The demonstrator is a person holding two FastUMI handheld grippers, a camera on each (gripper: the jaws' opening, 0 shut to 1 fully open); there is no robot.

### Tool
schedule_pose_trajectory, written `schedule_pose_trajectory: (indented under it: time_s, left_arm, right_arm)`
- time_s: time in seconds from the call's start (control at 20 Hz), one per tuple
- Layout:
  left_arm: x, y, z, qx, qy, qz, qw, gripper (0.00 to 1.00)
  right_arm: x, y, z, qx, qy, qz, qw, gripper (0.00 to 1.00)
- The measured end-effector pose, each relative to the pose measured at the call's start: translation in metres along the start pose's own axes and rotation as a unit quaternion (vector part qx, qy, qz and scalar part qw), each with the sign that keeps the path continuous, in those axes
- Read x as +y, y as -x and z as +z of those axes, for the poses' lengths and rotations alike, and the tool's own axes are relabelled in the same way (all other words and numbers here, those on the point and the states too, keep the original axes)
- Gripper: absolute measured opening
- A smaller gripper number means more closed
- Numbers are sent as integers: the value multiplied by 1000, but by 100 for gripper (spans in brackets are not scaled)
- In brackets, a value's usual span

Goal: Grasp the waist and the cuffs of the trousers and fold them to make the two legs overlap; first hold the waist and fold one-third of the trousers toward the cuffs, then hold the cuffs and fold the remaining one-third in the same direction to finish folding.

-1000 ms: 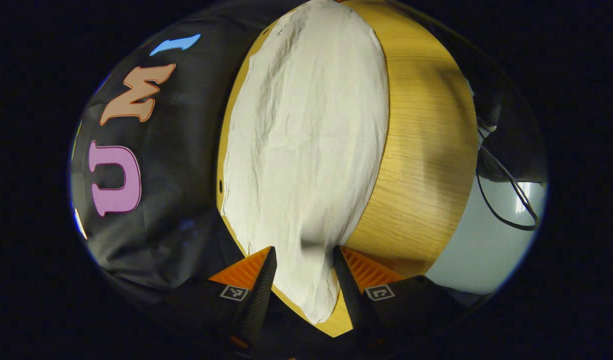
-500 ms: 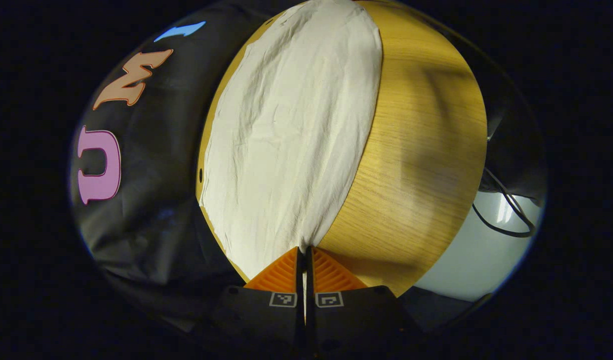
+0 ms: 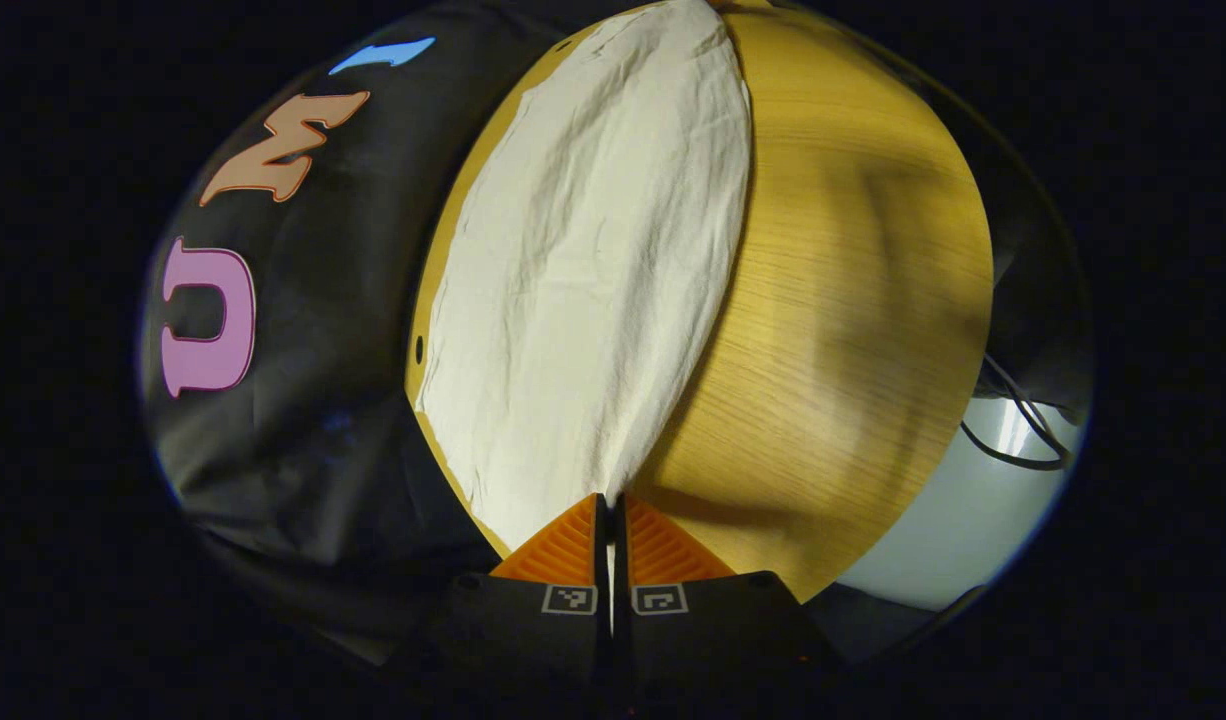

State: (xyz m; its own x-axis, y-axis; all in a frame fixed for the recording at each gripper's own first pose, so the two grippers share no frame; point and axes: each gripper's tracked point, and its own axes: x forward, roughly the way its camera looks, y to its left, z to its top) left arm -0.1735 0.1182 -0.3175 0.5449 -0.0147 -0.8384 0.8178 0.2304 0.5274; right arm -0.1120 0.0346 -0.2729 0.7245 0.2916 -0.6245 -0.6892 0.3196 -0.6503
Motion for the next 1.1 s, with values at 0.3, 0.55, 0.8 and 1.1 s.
schedule_pose_trajectory:
  time_s: [0.3,0.55,0.8,1.1]
  left_arm:
    - [62,6,9,-7,22,59,998,0]
    - [96,5,25,-9,21,84,996,0]
    - [127,-1,37,7,44,116,992,0]
    - [189,-9,56,11,47,168,985,0]
  right_arm:
    - [-41,2,12,-9,-10,-48,999,7]
    - [-66,-3,16,-16,-29,-81,996,10]
    - [-98,-12,25,-41,-50,-111,992,10]
    - [-155,-31,43,-57,-116,-159,979,10]
